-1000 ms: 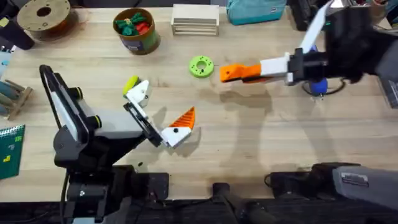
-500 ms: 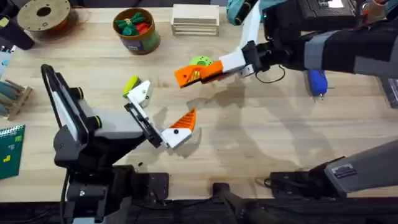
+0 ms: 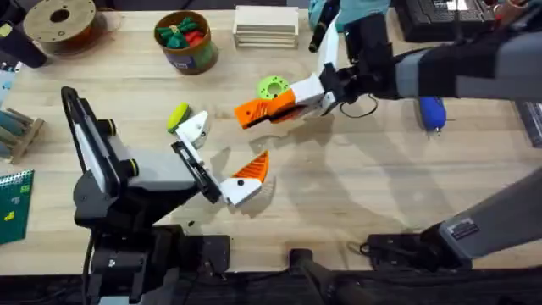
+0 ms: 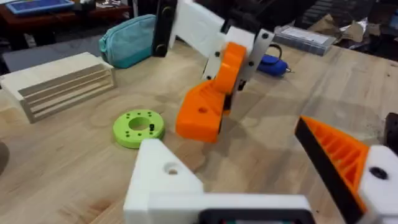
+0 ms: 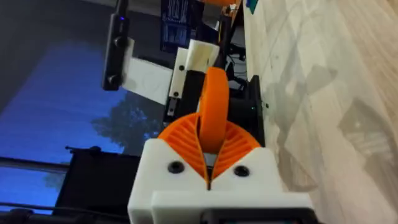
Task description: Pick up the gripper from the table and insert it into the empty holder that is missing its gripper. Then pick up a screw, insert it into the mounting hole, and use the screwdriver to tighten it. Finally, clean up the table by picking up the vegetable and placing it into the bucket.
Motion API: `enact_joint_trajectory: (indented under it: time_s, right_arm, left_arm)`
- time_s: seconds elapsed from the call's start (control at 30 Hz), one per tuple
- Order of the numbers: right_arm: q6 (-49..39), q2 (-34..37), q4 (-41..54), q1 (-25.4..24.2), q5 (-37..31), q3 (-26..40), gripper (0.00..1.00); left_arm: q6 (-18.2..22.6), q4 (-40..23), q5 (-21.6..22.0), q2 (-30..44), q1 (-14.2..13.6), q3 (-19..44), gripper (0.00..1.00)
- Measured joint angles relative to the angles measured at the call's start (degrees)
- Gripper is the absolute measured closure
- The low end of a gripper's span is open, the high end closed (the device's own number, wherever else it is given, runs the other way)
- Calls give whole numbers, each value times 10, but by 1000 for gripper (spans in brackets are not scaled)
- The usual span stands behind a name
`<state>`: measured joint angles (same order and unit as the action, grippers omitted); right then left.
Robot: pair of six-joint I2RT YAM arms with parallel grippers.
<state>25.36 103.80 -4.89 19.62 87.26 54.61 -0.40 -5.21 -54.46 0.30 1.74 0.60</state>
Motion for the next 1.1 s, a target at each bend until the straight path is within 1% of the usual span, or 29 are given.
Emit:
enact_joint_trajectory:
  time_s: [0.03, 0.07, 0.23, 0.43, 0.67, 0.87, 1.1]
  right_arm:
    - [4, 8, -8, 2, 0, 0, 995]
    - [24, 20, -47, 12, 0, 0, 995]
    - [60, 19, -93, 31, 0, 4, 995]
    - [77, 19, -99, 50, 0, 7, 995]
    - [88, 19, -100, 51, 0, 7, 995]
    - [92, 19, -123, 54, 0, 7, 995]
    - [98, 19, -128, 78, 0, 7, 995]
  left_arm:
    - [0, 0, -1, 0, 0, 0, 73]
    - [0, -2, -10, 0, 0, 0, 74]
    - [0, -2, -15, 0, 0, 0, 73]
    - [0, -2, -15, 0, 0, 0, 73]
    - [0, -2, -15, 0, 0, 0, 73]
    - [0, -2, -15, 0, 0, 0, 73]
    - [0, -2, -15, 0, 0, 0, 72]
